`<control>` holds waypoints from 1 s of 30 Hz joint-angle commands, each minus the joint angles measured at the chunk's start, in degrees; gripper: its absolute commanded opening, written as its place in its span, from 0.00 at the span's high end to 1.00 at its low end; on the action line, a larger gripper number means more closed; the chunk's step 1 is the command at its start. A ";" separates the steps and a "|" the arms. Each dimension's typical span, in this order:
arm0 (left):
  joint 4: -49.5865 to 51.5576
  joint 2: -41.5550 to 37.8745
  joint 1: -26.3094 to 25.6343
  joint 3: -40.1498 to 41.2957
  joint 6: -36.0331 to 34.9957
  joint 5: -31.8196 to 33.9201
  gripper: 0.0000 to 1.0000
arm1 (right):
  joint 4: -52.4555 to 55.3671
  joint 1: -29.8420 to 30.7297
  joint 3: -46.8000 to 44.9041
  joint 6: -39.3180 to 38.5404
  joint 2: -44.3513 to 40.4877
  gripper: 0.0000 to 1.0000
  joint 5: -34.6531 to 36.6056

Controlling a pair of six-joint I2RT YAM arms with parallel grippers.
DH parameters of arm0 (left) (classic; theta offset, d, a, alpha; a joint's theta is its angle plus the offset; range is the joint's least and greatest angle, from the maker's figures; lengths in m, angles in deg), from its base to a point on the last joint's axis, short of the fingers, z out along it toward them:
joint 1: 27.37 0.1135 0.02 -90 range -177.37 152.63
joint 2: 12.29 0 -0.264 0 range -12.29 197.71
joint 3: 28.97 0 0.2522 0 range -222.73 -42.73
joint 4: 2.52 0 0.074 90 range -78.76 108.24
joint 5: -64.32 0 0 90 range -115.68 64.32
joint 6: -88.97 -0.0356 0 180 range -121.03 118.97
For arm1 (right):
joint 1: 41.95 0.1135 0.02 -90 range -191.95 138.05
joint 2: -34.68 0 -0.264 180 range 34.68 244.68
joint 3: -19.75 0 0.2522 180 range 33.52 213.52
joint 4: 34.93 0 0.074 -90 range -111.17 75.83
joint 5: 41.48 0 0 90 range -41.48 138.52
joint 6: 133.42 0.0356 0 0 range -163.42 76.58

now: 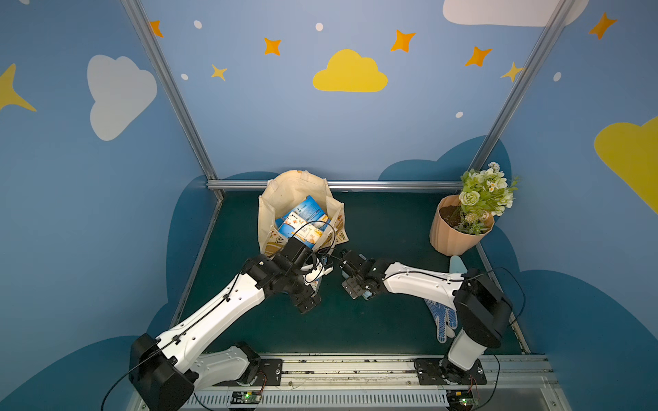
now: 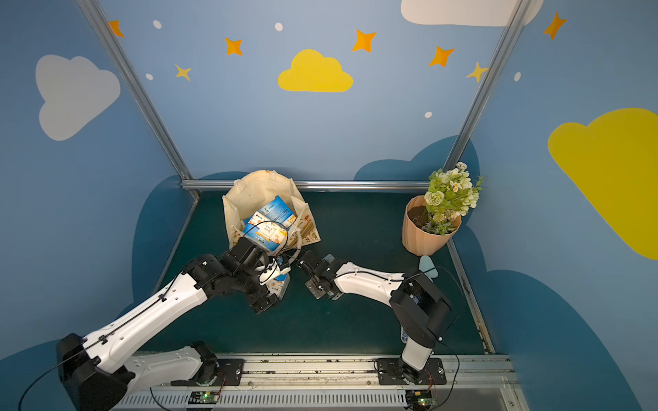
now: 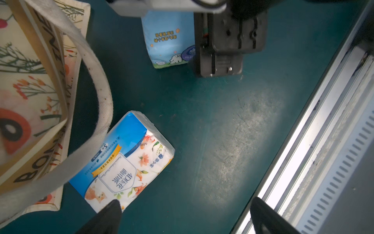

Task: Put tissues into the canvas bag
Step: Adjust the pack of facial tissues at the center of the board.

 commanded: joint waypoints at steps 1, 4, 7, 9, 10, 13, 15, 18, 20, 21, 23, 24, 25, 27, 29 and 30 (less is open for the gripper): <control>0.90 1.37 0.10 0.80 -5.91 3.60 0.00 | -1.11 -2.13 -0.22 1.42 -2.39 0.03 -4.32; 1.36 1.50 0.25 0.18 -5.83 2.52 0.00 | -1.51 -4.10 0.03 0.60 -2.05 0.03 -6.89; 1.84 1.49 0.27 -0.08 -5.18 0.54 0.00 | -1.47 -6.51 0.23 -0.04 -1.44 0.03 -10.70; 2.20 1.56 0.30 -0.05 -4.88 -0.03 0.00 | -1.69 -7.95 0.14 -0.43 -1.21 0.03 -13.02; 2.16 1.49 0.27 0.04 -4.87 -0.19 0.00 | -1.86 -8.48 -0.01 -0.71 -1.16 0.03 -13.85; 2.59 1.31 0.27 0.28 -4.86 -0.50 0.00 | -2.13 -9.66 -0.17 -1.48 -1.25 0.03 -16.62; 2.84 1.37 0.32 0.38 -4.81 -0.50 0.00 | -1.86 -10.19 -0.08 -1.65 -1.16 0.03 -19.15; 2.91 1.49 0.36 0.58 -4.78 -0.47 0.00 | -2.41 -10.50 -0.60 -1.64 -1.26 0.03 -23.03; 2.82 1.58 0.33 0.60 -4.79 -0.58 0.00 | -2.05 -10.51 -0.36 -1.44 -0.30 0.03 -23.52; 2.81 1.65 0.43 0.60 -4.74 -0.66 0.00 | -1.68 -10.55 -0.15 -1.56 0.46 0.03 -22.85; 2.69 1.85 0.36 0.51 -4.54 -0.72 0.00 | -1.20 -10.57 0.12 -1.65 1.74 0.03 -21.70; 2.73 1.93 0.34 0.42 -4.51 -0.70 0.00 | -1.14 -10.58 0.11 -1.65 2.27 0.03 -20.92; 2.73 1.96 0.36 0.36 -4.46 -0.72 0.00 | -1.21 -10.64 0.20 -1.67 2.73 0.03 -20.05; 2.70 1.99 0.36 0.37 -4.40 -0.71 0.00 | -0.77 -10.66 0.79 -1.81 3.74 0.03 -17.57; 2.73 2.06 0.33 0.42 -4.39 -0.68 0.00 | -0.31 -10.59 1.21 -2.08 4.57 0.03 -15.42; 2.73 2.06 0.35 0.43 -4.33 -0.76 0.00 | -0.15 -10.59 1.43 -2.07 4.96 0.03 -14.54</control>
